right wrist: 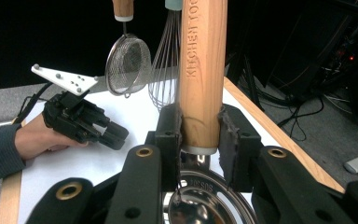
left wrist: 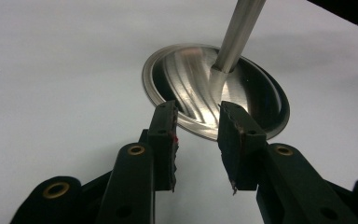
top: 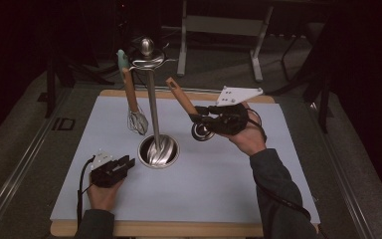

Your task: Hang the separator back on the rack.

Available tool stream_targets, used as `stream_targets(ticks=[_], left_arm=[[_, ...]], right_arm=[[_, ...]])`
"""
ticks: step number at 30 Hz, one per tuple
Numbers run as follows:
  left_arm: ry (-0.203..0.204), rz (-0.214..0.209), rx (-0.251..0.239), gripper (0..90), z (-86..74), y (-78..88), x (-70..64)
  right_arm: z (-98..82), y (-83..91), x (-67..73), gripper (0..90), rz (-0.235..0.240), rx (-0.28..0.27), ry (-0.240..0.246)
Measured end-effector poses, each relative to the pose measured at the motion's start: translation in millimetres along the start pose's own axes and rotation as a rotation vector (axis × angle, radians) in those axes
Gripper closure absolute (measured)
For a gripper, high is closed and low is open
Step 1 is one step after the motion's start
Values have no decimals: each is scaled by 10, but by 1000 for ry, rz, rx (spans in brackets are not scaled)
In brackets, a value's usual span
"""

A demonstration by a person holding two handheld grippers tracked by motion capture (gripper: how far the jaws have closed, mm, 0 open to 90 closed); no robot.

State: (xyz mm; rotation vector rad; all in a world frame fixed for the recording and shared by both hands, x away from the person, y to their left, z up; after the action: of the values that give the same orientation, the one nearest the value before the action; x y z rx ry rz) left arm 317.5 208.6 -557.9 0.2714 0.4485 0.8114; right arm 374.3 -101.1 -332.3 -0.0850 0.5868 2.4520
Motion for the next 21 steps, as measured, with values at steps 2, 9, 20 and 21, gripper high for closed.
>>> stream_targets(ticks=[2, 9, 20, 21], left_arm=[[1, 0, -1, 677, 0, 0, 0], [-1, 1, 0, 677, 0, -1, 1], [1, 0, 1, 677, 0, -2, 0], [0, 0, 1, 677, 0, -2, 0]], right_arm=[[7, 3, -4, 710, 1, -5, -2], [44, 22, -12, 710, -1, -16, -4], [94, 58, -16, 710, -4, -24, 0], [97, 63, -19, 710, -5, -24, 1]])
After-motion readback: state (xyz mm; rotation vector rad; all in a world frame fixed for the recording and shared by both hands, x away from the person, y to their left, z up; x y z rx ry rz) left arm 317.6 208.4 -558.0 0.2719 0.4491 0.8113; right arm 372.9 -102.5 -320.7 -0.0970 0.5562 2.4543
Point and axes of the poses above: each handheld gripper's, and its own axes: y roughly backward along the jaws, z roughly out of its top, x roughly to its left, the point moved 4 cm from there along -y, roughly forward along the jaws, and after that the axes turned 12 degrees about -z, right-handed, at the moved point
